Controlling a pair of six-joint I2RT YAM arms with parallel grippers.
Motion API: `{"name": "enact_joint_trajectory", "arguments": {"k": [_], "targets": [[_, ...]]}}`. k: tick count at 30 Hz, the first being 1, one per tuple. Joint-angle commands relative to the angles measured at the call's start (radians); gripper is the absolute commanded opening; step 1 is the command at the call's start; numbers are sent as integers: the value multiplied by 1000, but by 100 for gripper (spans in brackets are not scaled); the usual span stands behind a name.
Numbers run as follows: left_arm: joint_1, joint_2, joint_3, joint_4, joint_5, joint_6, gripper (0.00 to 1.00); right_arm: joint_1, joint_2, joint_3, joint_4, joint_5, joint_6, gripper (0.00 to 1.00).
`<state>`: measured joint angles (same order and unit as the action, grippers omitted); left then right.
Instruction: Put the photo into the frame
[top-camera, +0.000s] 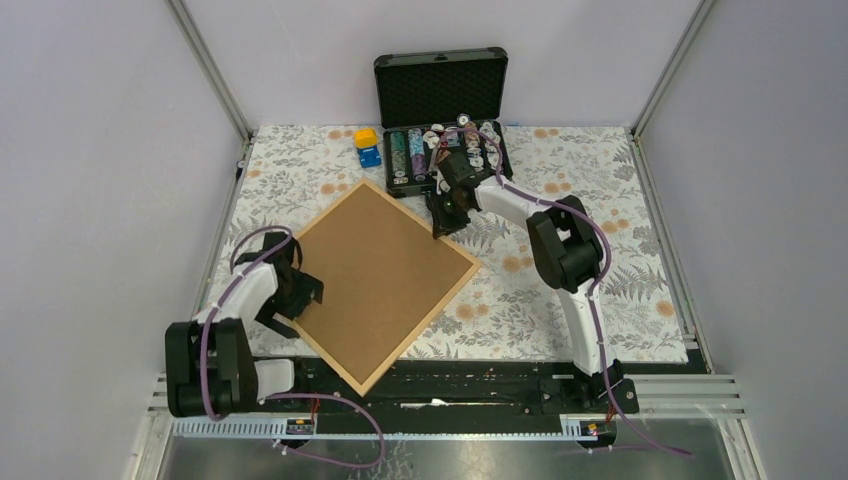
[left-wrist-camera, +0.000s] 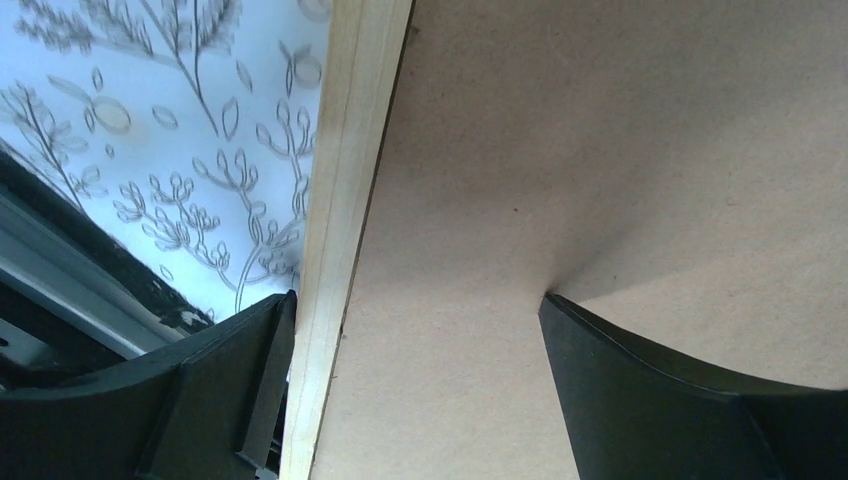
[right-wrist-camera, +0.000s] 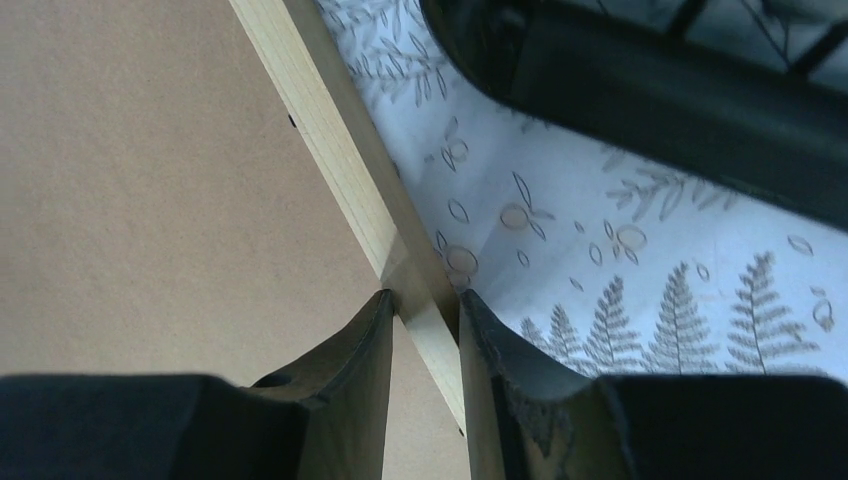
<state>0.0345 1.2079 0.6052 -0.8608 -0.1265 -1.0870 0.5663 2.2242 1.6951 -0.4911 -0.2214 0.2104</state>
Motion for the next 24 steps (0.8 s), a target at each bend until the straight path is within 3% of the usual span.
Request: {"name": "enact_joint_trajectory", "arguments": {"k": [1,8,15,18,20,24], "targets": [[97,116,112,280,16,89,97,32,82,81,17,-72,69,24],[181,326,333,314,72,260,98,73,144,177,2,-108,137,24],[202,545,538,323,118,403,99,128,56,-11,159,-179,266,27],[204,612,602,332,169,387,98,127,79,45,141,-153,247,30],[204,637,648,314,209,389,99,125,123,126,82,-107,215,31],[203,567,640,274,145,430,99,115,179,208,33,-34,150,36]]}}
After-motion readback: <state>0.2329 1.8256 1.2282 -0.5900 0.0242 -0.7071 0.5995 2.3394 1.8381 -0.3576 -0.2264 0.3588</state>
